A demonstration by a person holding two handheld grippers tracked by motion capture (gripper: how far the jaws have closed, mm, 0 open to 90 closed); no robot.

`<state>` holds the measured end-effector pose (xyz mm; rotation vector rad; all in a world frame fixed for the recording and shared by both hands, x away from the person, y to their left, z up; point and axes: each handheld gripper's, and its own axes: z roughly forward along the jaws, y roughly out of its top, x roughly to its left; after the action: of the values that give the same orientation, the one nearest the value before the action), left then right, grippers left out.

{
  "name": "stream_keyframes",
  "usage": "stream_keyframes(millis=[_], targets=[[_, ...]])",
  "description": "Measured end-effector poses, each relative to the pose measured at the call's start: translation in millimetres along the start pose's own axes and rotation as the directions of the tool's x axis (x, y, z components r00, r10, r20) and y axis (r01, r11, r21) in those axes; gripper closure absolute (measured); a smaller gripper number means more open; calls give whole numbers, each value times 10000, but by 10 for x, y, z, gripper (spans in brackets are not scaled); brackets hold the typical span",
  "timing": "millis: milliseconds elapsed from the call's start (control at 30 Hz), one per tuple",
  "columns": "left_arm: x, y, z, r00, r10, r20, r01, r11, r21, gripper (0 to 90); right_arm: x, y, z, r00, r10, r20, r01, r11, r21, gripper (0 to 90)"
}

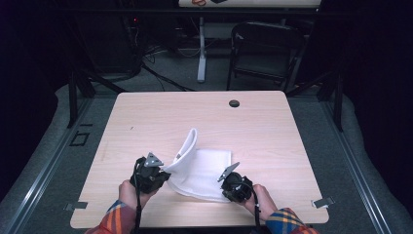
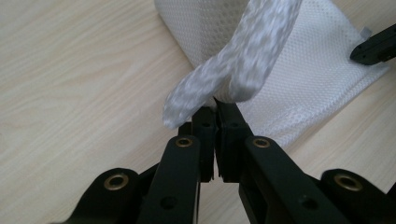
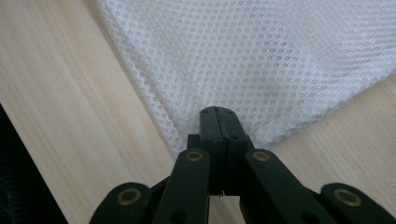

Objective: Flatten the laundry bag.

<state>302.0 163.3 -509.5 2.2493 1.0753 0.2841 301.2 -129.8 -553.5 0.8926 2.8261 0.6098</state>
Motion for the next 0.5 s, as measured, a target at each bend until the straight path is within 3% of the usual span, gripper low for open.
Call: stream_keyframes(millis=[200, 367, 500], targets=[[-1, -37, 96, 9998, 21, 207, -27, 9996, 281, 878, -55, -39, -32, 9998, 186, 81, -188, 9996, 223, 900], [-25, -53, 202, 9970, -223, 746, 178, 9981, 597, 878, -125, -82, -62, 9995, 303, 64, -305, 9988, 396, 900], [-95, -42, 263, 9940, 39, 1093, -140, 9957, 919, 875, -158, -111, -91, 9992, 376, 157, -386, 9972, 646, 900]])
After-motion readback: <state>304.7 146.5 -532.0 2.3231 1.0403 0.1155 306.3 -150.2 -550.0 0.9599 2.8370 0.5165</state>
